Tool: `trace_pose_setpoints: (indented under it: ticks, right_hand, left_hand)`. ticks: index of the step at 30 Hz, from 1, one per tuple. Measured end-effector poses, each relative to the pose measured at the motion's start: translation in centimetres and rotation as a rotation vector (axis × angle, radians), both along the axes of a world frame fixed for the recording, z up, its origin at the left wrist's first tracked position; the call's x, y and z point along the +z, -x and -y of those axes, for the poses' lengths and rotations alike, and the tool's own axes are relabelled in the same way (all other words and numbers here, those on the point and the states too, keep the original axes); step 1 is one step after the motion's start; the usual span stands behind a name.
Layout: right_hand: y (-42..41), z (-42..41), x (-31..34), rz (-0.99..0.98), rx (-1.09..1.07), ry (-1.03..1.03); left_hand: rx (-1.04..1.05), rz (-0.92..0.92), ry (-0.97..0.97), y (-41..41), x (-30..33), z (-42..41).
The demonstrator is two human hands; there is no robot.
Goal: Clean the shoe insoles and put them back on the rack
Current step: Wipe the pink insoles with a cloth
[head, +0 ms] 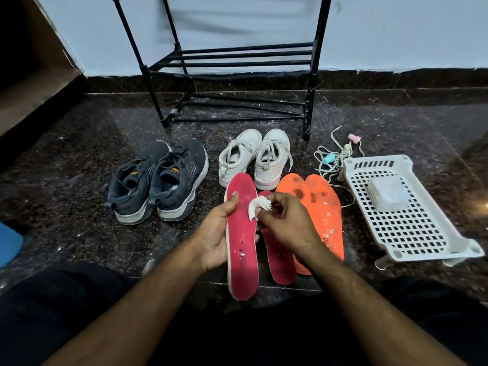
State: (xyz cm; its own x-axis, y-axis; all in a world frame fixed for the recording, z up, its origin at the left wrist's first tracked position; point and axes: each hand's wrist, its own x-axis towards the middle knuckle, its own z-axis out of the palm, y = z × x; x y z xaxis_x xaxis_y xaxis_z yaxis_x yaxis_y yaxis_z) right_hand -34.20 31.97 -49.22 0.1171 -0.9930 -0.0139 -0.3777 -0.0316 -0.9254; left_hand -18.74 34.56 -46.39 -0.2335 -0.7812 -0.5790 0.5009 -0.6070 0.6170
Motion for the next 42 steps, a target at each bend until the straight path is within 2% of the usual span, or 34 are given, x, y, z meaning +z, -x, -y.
trace_pose_setpoints:
  ticks: [4, 7, 12, 15, 20, 23, 25, 30, 31, 35, 37, 40, 42]
  right_hand:
    - [0.9, 0.6, 3.0, 0.080, -0.034, 0.169]
    - [1.0, 0.6, 4.1, 0.096, 0.023, 0.299]
    - [1.4, 1.4, 3.8, -0.251, 0.137, 0.559]
    - [2.1, 2.9, 3.2, -0.308, 0.084, 0.545]
    - [2.4, 4.9, 2.4, -0.392, 0.006, 0.489]
    - [1.2, 4.0, 2.3, -0.384, 0.216, 0.407]
    - [1.0, 3.3, 2.5, -0.414, 0.309, 0.371]
    - [3.8, 5.4, 3.5, -0.640, -0.005, 0.470]
    - [3.8, 5.4, 3.5, -0.637, 0.015, 0.458]
    - [1.6, 1.9, 3.1, -0.600, 0.353, 0.349]
    - [1.9, 2.3, 3.1, -0.670, 0.266, 0.393]
    - [4.3, 4.7, 3.6, -0.718, -0.019, 0.416]
    - [4.5, 4.8, 3.3, -0.696, -0.005, 0.412]
  left_hand:
    - [0.000, -0.023, 0.019, -1.4, 2.0, 1.3]
    - [0.002, -0.067, 0.041, -1.1, 1.8, 1.6]
    - [-0.099, 0.011, 0.161, 1.4, 1.1, 2.9]
    - [-0.177, -0.010, 0.185, 2.3, 0.5, 3.6]
    - [-0.225, 0.063, 0.200, 2.1, -0.7, 4.3]
    - [-0.193, 0.013, 0.117, 2.2, -0.4, 4.2]
    - [-0.201, 0.054, 0.119, 2.2, -0.4, 4.0]
    - [-0.230, 0.175, 0.238, 2.6, -0.5, 3.5]
    - [-0.233, 0.173, 0.234, 2.6, -0.4, 3.3]
    - [-0.183, 0.183, 0.163, 2.6, -0.1, 3.1]
    - [-0.196, 0.198, 0.167, 2.6, 0.0, 3.0]
    - [-0.241, 0.231, 0.208, 2.6, 0.2, 2.7]
    - [-0.235, 0.228, 0.209, 2.7, 0.2, 2.5]
